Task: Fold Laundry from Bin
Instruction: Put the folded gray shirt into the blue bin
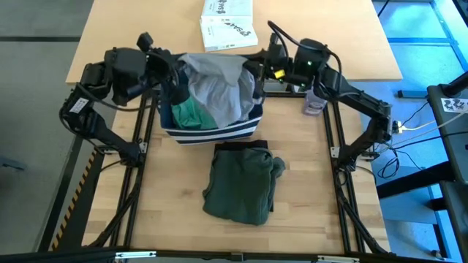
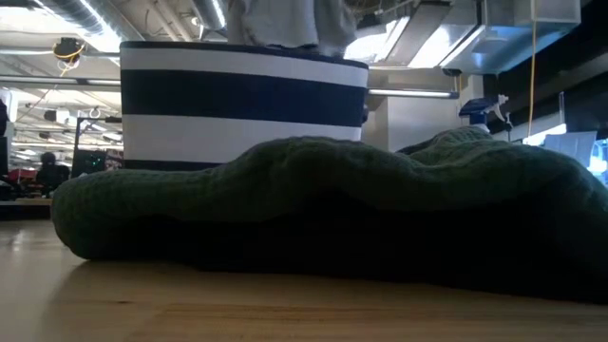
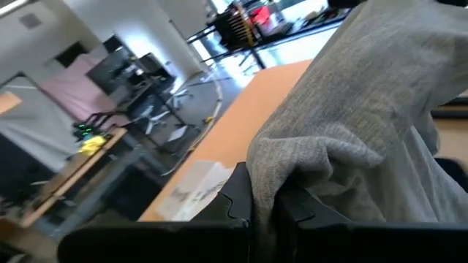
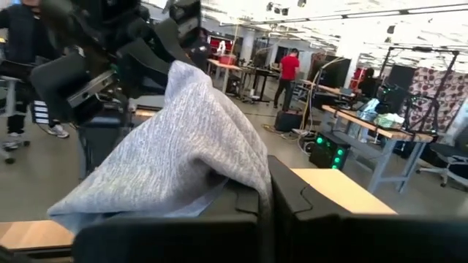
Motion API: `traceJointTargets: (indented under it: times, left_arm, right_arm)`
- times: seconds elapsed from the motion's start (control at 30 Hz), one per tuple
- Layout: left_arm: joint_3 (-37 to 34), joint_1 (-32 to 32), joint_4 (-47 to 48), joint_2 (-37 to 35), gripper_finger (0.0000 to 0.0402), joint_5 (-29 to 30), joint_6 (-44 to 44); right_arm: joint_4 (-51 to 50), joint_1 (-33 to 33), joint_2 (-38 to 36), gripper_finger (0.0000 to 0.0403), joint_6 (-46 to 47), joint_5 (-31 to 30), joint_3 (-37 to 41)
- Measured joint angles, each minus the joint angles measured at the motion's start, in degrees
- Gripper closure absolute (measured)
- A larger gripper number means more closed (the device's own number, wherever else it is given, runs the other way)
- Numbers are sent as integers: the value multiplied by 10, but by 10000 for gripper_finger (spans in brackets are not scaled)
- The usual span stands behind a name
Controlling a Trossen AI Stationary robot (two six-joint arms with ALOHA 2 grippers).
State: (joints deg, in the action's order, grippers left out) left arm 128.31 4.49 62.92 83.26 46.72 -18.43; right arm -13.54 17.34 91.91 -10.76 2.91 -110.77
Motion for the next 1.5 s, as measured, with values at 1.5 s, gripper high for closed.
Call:
traceJointTargets:
  times: [1.5]
  left_arm:
    - [0,420,10,104,395,-535,-228]
  right_arm:
    - [-149,59,63,403,-26,34,-19]
